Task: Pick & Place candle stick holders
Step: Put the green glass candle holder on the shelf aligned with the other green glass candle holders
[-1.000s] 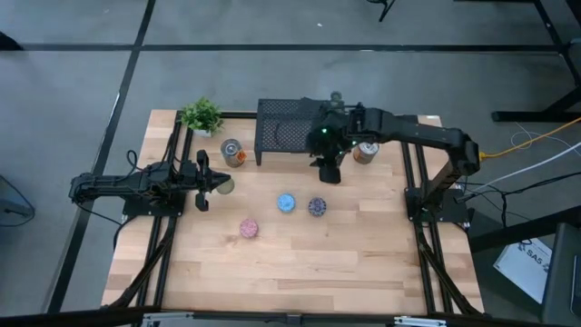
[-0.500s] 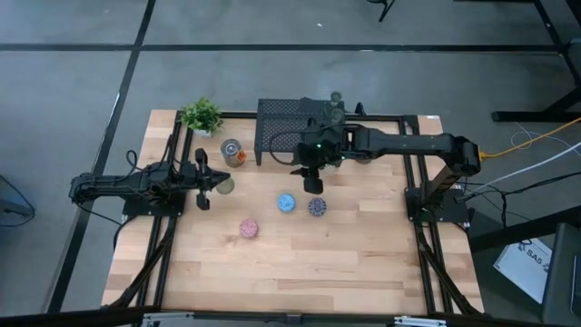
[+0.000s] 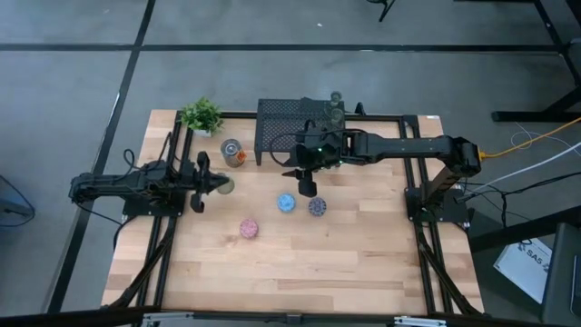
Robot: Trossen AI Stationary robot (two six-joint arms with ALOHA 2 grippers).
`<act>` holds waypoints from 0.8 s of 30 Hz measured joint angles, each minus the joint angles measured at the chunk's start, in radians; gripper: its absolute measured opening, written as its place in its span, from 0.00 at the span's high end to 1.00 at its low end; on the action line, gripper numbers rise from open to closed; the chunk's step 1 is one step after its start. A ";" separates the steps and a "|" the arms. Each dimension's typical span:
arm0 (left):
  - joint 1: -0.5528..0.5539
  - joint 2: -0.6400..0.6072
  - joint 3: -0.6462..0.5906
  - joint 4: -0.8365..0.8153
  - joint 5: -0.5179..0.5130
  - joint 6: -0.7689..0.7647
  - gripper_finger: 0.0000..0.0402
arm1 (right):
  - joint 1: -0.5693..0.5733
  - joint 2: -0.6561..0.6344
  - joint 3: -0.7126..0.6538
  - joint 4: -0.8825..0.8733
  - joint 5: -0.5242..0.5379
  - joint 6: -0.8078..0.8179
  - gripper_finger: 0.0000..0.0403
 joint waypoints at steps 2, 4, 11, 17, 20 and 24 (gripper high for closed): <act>0.000 0.031 0.052 -0.114 -0.041 -0.012 1.00 | 0.000 0.000 0.000 0.000 0.000 0.000 0.67; 0.000 0.087 0.118 -0.217 -0.073 -0.029 0.99 | 0.000 0.000 0.000 0.003 0.000 -0.001 0.67; 0.000 0.336 0.324 -0.438 -0.167 -0.108 1.00 | -0.002 0.000 0.000 0.020 0.000 -0.009 0.67; 0.000 0.578 0.493 -0.703 -0.202 -0.195 1.00 | -0.002 0.000 0.000 0.024 0.000 -0.038 0.67; 0.000 0.694 0.571 -0.838 -0.182 -0.224 1.00 | -0.003 0.000 0.000 0.025 0.000 -0.054 0.67; 0.000 0.819 0.645 -0.974 -0.200 -0.226 1.00 | -0.003 0.000 0.000 0.024 0.000 -0.061 0.67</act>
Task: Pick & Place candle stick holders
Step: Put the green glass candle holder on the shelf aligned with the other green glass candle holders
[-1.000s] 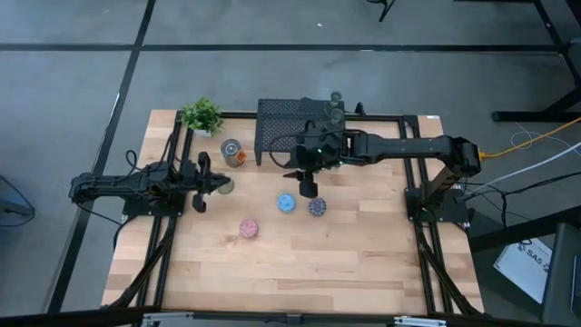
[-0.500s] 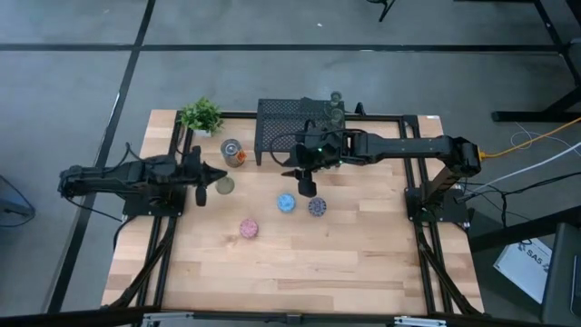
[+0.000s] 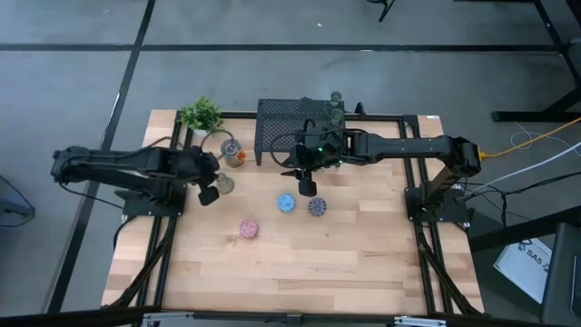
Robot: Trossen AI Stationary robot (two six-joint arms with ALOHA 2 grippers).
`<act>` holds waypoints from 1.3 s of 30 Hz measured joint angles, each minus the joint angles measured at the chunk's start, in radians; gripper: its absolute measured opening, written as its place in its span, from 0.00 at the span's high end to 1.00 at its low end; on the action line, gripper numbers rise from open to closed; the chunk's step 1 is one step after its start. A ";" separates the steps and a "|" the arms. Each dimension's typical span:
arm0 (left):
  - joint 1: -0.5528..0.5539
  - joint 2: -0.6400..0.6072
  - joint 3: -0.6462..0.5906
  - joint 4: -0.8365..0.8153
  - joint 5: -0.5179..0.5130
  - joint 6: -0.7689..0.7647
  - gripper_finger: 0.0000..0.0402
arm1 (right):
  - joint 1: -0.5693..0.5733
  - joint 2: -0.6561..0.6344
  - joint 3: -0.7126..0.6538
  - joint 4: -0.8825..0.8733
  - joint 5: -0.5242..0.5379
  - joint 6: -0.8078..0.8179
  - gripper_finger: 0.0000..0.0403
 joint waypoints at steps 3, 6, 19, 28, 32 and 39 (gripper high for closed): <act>0.000 0.059 0.016 0.003 -0.017 0.023 1.00 | 0.000 0.000 0.000 0.000 0.000 0.000 0.67; 0.000 0.109 0.019 0.013 0.000 0.042 1.00 | 0.000 0.000 0.000 -0.004 0.000 0.000 0.67; 0.020 0.252 0.019 0.010 -0.026 0.086 1.00 | 0.000 0.000 0.000 -0.075 0.000 -0.007 0.67; 0.050 0.341 0.025 0.018 0.018 0.132 1.00 | 0.010 0.000 0.000 -0.240 0.000 -0.064 0.67; 0.050 0.357 0.025 0.078 0.057 0.168 1.00 | 0.028 0.000 0.000 -0.304 -0.003 -0.090 0.67; 0.025 0.350 0.019 0.240 0.143 0.245 1.00 | 0.058 0.000 0.000 -0.328 -0.004 -0.073 0.67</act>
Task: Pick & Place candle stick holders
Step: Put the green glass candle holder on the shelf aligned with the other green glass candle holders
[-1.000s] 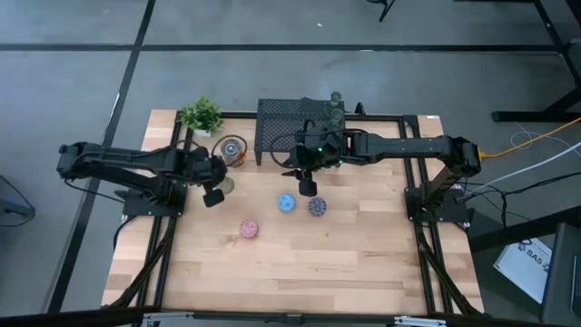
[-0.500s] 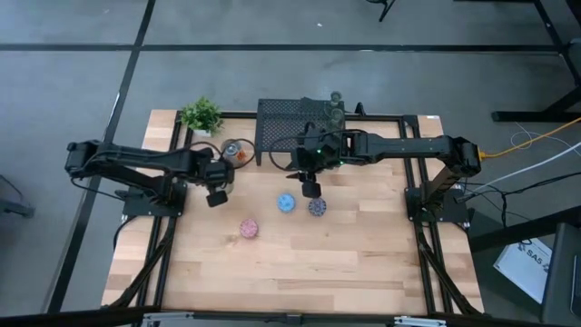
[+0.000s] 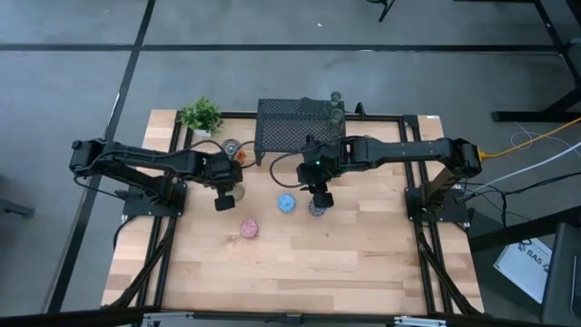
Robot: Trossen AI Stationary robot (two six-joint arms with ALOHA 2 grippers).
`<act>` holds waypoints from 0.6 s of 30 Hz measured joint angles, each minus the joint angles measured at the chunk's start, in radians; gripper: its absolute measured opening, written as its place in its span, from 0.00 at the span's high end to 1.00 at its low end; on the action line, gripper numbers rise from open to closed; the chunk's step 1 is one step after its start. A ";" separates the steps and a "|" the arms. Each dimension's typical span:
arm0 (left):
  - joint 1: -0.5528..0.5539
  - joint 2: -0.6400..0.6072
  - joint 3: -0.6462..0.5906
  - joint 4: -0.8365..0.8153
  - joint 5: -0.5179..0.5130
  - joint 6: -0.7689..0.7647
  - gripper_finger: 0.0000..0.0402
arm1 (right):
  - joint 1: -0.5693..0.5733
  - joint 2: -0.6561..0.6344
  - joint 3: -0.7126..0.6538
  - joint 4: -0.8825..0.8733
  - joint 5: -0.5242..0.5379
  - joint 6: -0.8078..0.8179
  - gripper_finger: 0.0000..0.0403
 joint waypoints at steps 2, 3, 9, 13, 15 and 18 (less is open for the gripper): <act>-0.002 0.004 -0.001 0.035 0.032 0.009 1.00 | 0.006 -0.001 -0.011 0.011 -0.001 0.002 0.67; -0.003 0.010 -0.001 0.056 0.042 0.014 1.00 | 0.009 -0.002 -0.024 0.023 -0.002 0.001 0.67; -0.003 0.045 -0.001 0.161 0.056 0.054 1.00 | 0.011 -0.033 -0.129 0.138 0.000 0.023 0.67; -0.003 0.087 0.000 0.252 0.067 0.070 1.00 | 0.016 -0.050 -0.182 0.186 0.001 0.036 0.67; -0.003 0.104 0.001 0.309 0.068 0.071 1.00 | 0.019 -0.062 -0.204 0.230 0.001 0.036 0.67; -0.003 0.126 0.001 0.373 0.069 0.071 1.00 | 0.023 -0.073 -0.237 0.258 0.001 0.033 0.67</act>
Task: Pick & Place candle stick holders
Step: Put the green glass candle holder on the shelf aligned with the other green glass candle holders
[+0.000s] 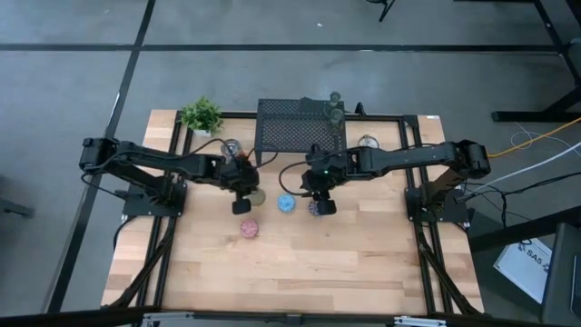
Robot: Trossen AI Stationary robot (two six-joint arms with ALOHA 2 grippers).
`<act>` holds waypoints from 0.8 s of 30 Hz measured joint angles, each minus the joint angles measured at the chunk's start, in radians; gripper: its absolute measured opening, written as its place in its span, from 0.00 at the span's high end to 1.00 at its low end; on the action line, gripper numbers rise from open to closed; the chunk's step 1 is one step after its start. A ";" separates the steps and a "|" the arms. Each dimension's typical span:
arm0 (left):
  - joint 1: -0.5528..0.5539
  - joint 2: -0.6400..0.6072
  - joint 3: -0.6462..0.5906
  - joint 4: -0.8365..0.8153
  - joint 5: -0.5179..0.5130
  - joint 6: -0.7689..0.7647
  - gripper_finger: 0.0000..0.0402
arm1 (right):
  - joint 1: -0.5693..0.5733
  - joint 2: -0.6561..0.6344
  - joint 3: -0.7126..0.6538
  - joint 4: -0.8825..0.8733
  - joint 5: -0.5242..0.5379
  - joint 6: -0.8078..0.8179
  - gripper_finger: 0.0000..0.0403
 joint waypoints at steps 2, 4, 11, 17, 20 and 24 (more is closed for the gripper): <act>0.000 0.015 -0.001 0.031 0.007 0.000 1.00 | 0.001 -0.005 -0.020 0.027 0.000 0.002 0.67; 0.000 0.026 -0.001 0.071 0.030 0.000 1.00 | 0.002 -0.005 -0.036 0.078 0.000 -0.001 0.67; -0.019 0.047 0.007 0.148 0.058 0.001 1.00 | 0.003 -0.004 -0.049 0.195 0.001 -0.029 0.67; -0.033 -0.042 0.019 0.145 0.046 0.016 1.00 | 0.006 -0.004 -0.049 0.234 0.003 -0.058 0.67; -0.032 -0.124 0.019 0.119 0.039 0.019 1.00 | 0.005 -0.004 -0.049 0.251 0.003 -0.058 0.67; -0.032 -0.253 -0.003 0.088 0.056 0.061 1.00 | 0.005 -0.002 -0.049 0.302 0.003 -0.058 0.67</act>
